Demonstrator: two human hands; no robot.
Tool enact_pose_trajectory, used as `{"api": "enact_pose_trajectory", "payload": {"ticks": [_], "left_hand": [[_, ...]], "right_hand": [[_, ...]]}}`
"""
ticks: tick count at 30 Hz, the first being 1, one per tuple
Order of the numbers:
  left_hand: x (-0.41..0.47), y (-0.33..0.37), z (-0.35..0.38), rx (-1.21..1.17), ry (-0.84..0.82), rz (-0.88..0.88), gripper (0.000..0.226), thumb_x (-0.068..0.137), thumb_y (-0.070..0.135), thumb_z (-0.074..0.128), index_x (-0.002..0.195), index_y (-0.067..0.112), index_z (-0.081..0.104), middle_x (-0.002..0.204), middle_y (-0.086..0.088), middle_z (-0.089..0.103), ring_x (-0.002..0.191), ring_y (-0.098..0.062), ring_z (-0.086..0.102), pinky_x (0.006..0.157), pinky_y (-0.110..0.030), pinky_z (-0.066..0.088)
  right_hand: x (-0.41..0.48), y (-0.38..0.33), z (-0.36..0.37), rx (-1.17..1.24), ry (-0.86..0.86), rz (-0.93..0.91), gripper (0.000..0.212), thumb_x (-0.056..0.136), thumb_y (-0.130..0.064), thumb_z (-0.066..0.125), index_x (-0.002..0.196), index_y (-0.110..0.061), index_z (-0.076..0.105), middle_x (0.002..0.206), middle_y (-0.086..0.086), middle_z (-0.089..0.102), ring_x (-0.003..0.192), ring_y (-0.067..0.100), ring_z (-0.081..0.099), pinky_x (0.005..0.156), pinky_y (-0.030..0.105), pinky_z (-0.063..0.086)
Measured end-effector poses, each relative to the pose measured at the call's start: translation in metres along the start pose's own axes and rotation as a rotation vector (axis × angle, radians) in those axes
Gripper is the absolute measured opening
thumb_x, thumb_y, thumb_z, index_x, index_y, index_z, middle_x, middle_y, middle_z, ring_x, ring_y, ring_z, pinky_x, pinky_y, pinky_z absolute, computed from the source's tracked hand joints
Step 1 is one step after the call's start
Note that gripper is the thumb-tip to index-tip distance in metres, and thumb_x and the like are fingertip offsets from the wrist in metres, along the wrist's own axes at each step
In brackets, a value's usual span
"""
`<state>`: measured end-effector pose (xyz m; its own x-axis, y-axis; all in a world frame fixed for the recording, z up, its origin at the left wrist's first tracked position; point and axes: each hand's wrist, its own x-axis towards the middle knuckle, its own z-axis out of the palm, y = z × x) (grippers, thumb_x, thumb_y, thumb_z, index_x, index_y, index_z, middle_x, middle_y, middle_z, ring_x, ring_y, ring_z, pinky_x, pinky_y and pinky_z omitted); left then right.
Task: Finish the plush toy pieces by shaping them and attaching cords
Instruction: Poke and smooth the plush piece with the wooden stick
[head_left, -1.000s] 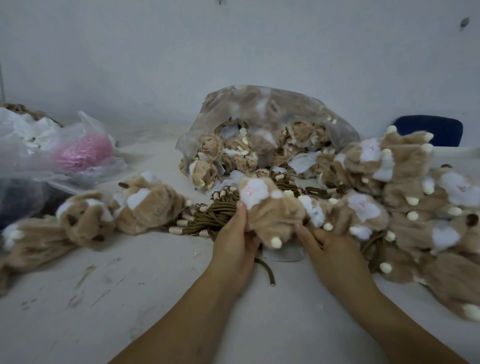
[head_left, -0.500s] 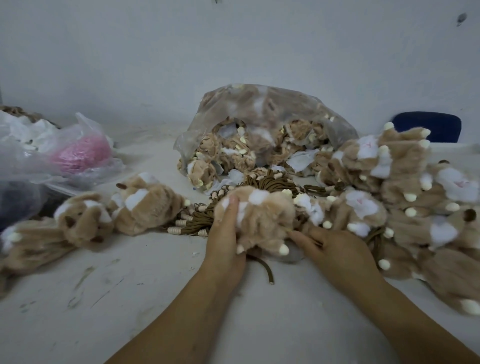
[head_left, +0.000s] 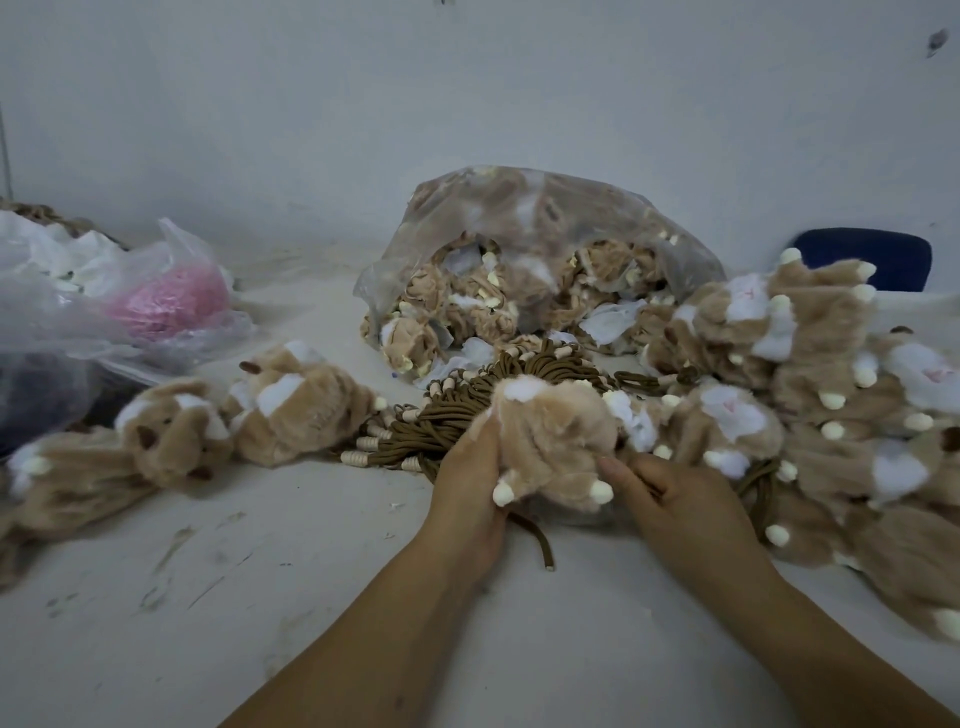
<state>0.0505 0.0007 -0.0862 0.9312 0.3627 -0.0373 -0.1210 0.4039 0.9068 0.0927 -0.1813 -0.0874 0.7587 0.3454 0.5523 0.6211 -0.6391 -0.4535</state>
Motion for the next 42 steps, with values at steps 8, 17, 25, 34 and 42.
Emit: {"api": "enact_pose_trajectory", "payload": {"ticks": [8,17,25,34,42], "left_hand": [[-0.007,0.005,-0.001,0.727,-0.032,0.667,0.022,0.099,0.037,0.048,0.119,0.034,0.059,0.122,0.015,0.054,0.119,0.0,0.048,0.099,-0.015,0.038],[0.003,0.003,-0.005,0.49,0.072,0.352,0.027,0.083,0.049,0.07,0.082,0.025,0.058,0.07,0.02,0.067,0.063,0.009,0.061,0.052,-0.008,0.044],[0.001,0.006,-0.006,0.404,0.132,0.422,0.027,0.082,0.05,0.073,0.09,0.029,0.058,0.082,0.012,0.07,0.073,0.001,0.067,0.059,-0.015,0.051],[-0.007,0.001,0.011,0.205,-0.124,0.29,0.026,0.085,0.042,0.061,0.103,0.025,0.067,0.102,0.002,0.075,0.099,-0.018,0.071,0.086,-0.033,0.056],[-0.013,0.001,0.008,0.142,-0.062,0.252,0.056,0.085,0.069,0.046,0.102,0.023,0.071,0.099,-0.002,0.076,0.095,-0.017,0.073,0.078,-0.028,0.058]], "right_hand": [[0.001,0.006,0.002,-0.15,0.003,-0.023,0.057,0.079,-0.073,0.028,0.05,-0.025,0.035,0.042,-0.008,0.039,0.043,0.013,0.047,0.041,0.026,0.03],[0.001,0.004,0.004,-0.197,0.006,-0.093,0.049,0.084,-0.06,0.039,0.052,-0.022,0.04,0.042,-0.005,0.043,0.041,0.019,0.049,0.04,0.022,0.023],[0.0,0.001,0.003,-0.086,-0.017,-0.064,0.05,0.082,-0.064,0.031,0.05,-0.026,0.03,0.044,-0.008,0.037,0.047,0.021,0.049,0.049,0.033,0.032],[-0.003,-0.004,0.009,0.109,-0.029,0.02,0.042,0.09,-0.034,0.052,0.052,-0.026,0.036,0.043,-0.006,0.039,0.05,0.012,0.045,0.046,0.02,0.028],[-0.004,-0.013,0.015,0.179,-0.117,0.115,0.04,0.089,-0.038,0.049,0.059,-0.013,0.053,0.051,0.0,0.051,0.054,0.005,0.047,0.052,0.021,0.034]]}}
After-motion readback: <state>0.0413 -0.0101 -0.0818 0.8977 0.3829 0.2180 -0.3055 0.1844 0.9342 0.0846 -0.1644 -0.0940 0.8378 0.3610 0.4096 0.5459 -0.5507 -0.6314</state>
